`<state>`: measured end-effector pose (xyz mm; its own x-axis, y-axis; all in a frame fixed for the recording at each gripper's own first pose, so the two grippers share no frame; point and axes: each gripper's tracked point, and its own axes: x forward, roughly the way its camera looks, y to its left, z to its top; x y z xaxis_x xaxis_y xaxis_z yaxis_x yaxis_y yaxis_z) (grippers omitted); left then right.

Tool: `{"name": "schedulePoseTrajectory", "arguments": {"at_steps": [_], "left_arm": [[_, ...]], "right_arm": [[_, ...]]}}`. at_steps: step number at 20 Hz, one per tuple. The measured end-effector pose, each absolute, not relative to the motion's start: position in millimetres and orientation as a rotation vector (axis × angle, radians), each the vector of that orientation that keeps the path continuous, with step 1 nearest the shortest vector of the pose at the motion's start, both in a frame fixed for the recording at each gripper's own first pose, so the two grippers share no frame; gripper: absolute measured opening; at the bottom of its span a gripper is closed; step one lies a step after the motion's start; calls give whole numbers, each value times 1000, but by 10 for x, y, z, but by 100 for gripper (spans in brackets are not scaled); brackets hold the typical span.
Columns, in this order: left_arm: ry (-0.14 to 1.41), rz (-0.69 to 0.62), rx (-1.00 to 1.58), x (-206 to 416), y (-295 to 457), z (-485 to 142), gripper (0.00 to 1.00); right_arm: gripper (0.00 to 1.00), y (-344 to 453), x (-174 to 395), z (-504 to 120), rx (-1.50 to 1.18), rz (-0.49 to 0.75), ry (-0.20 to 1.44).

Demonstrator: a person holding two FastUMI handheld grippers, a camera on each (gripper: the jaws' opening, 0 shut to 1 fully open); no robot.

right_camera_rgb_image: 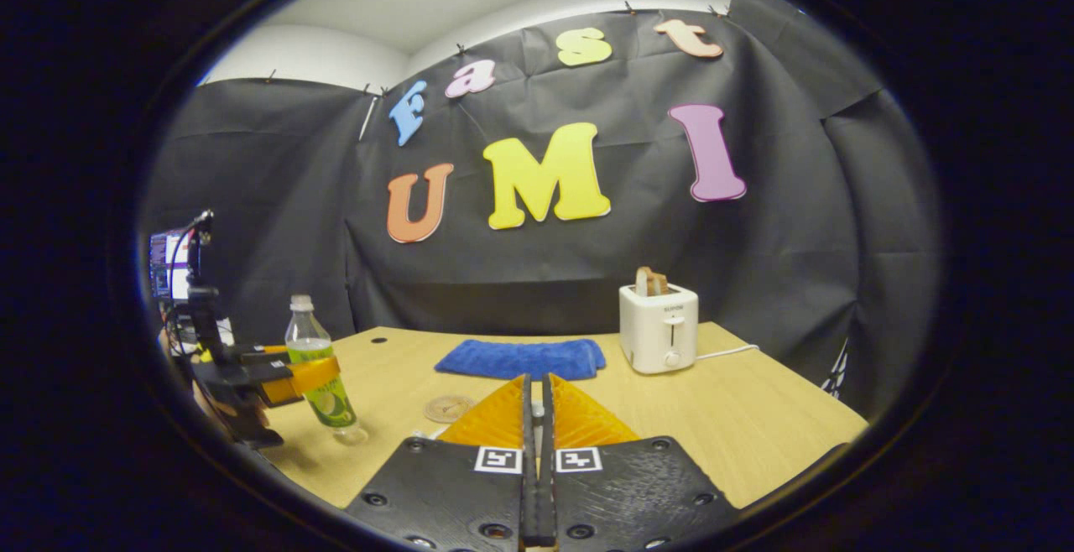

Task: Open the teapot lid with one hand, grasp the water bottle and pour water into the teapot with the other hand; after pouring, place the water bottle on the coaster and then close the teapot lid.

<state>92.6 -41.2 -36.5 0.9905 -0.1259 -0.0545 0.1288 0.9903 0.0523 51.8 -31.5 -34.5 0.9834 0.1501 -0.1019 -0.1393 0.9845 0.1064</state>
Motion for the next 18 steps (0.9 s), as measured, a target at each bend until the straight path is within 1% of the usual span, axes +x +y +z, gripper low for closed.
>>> {"name": "schedulePoseTrajectory", "arguments": {"at_steps": [1,2,8,12,15,18], "left_arm": [[51,-125,91,924,-410,-289,75],[48,-123,133,918,-426,-221,76],[61,-141,487,932,-601,-42,75],[96,-177,725,929,-746,-187,75],[148,-217,908,903,-823,-412,75],[157,-217,1095,954,-808,-476,75]], "right_arm": [[0,-338,510,-374,99,143,116],[0,-378,520,-394,99,134,122],[0,-536,536,-431,92,106,133],[0,-618,554,-459,58,84,139],[0,-671,571,-502,61,77,151],[0,-719,595,-546,91,72,164]]}}
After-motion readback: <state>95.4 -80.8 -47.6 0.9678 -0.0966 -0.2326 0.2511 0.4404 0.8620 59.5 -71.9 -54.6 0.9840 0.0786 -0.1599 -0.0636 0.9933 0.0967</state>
